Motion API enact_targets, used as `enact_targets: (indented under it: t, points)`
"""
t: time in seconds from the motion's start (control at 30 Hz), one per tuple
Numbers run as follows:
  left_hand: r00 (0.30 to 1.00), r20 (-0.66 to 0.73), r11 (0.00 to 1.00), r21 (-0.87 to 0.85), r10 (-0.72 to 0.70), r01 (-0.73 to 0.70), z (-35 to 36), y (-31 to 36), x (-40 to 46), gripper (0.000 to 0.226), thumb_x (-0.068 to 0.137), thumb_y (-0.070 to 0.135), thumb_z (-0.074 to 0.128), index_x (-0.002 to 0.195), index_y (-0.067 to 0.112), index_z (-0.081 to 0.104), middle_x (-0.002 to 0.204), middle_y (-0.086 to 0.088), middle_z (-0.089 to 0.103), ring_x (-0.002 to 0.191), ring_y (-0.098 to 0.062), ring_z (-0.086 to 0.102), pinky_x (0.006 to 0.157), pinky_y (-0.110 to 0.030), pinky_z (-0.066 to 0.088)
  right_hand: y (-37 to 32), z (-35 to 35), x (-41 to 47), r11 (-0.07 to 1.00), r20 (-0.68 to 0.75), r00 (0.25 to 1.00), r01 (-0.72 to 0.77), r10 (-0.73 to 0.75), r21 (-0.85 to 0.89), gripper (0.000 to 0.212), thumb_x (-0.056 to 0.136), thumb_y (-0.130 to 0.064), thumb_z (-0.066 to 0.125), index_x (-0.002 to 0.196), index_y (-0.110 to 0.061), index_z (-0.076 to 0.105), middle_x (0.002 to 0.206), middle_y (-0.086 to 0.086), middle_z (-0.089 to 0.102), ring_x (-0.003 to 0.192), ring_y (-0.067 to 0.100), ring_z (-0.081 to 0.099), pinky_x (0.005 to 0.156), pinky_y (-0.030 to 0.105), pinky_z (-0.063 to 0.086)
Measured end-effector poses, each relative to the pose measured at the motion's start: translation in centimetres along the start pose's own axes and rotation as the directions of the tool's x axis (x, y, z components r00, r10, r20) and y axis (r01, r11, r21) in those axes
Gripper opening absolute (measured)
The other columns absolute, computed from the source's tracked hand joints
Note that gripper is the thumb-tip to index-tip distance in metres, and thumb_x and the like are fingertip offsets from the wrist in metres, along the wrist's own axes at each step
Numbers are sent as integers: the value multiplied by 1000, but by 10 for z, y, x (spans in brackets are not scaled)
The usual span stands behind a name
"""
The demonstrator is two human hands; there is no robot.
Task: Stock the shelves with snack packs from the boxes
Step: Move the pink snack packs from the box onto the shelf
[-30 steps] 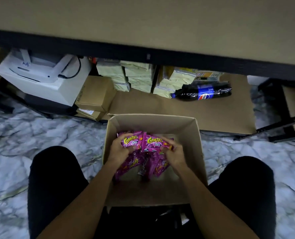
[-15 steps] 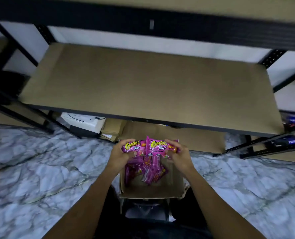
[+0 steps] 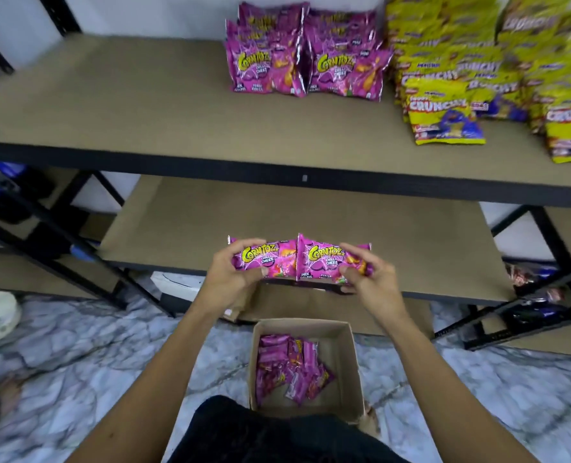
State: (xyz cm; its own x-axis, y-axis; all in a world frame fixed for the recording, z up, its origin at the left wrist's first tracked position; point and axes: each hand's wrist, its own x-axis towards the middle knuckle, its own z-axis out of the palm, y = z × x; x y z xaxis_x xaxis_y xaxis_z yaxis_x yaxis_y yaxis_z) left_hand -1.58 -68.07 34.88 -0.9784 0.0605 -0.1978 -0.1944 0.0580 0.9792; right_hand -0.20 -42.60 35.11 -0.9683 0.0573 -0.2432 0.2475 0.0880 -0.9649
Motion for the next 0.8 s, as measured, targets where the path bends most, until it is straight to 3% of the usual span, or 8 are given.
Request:
enact_targets:
  t: [0.13, 0.33, 0.4, 0.5, 0.63, 0.73, 0.8]
  points:
    - [984, 3, 983, 59, 177, -177, -13, 66, 1, 48, 71, -11, 76, 105, 22, 67, 91, 6, 71, 83, -5, 66, 72, -18, 53, -57, 0, -6, 987, -42, 986, 162, -163, -24, 44, 88, 3, 65, 110, -34, 68, 100, 8, 70, 73, 11, 68, 63, 27, 59]
    - [938, 36, 936, 72, 344, -346, -39, 147, 15, 46, 73, -9, 75, 105, 24, 67, 91, 8, 71, 83, -4, 66, 76, -17, 52, -129, 16, -4, 934, -97, 932, 354, -349, 40, 40, 90, 1, 63, 118, -28, 67, 101, 8, 71, 77, 15, 70, 64, 28, 59]
    - [917, 37, 912, 95, 397, -399, -45, 166, 33, 46, 72, -3, 79, 105, 28, 68, 100, 2, 70, 92, -9, 66, 85, -24, 53, -151, 21, 13, 909, -104, 906, 416, -411, 27, 40, 92, -1, 62, 120, -29, 66, 100, 1, 71, 78, 16, 72, 65, 29, 59]
    - [904, 14, 901, 83, 427, -426, -50, 177, 74, 48, 65, 8, 84, 103, 34, 71, 116, -6, 68, 108, -22, 64, 101, -42, 48, -170, 28, 51, 881, -132, 872, 471, -471, -34, 41, 92, -2, 62, 121, -30, 65, 96, -22, 70, 75, 16, 71, 67, 32, 60]
    - [936, -29, 937, 15, 350, -350, -50, 167, 124, 52, 65, -4, 82, 102, 32, 72, 129, -6, 60, 121, -29, 57, 105, -53, 43, -172, 30, 104, 880, -172, 865, 448, -471, -156, 41, 90, -13, 67, 123, -36, 65, 114, -12, 68, 77, 17, 71, 75, 38, 61]
    - [927, -65, 925, 124, 370, -360, -47, 174, 151, 52, 66, -3, 83, 104, 32, 71, 127, 1, 61, 124, -21, 53, 110, -45, 39, -179, 23, 132, 858, -206, 841, 448, -500, -251, 44, 86, -19, 73, 126, -36, 63, 128, -9, 62, 97, 13, 67, 84, 19, 54]
    - [911, -62, 902, 184, 408, -391, -40, 187, 163, 47, 69, -6, 80, 105, 22, 69, 119, 7, 62, 120, -14, 53, 109, -30, 37, -187, 16, 147, 824, -220, 813, 454, -538, -339, 46, 86, -14, 73, 128, -30, 62, 128, -1, 58, 98, 18, 65, 88, 17, 51]
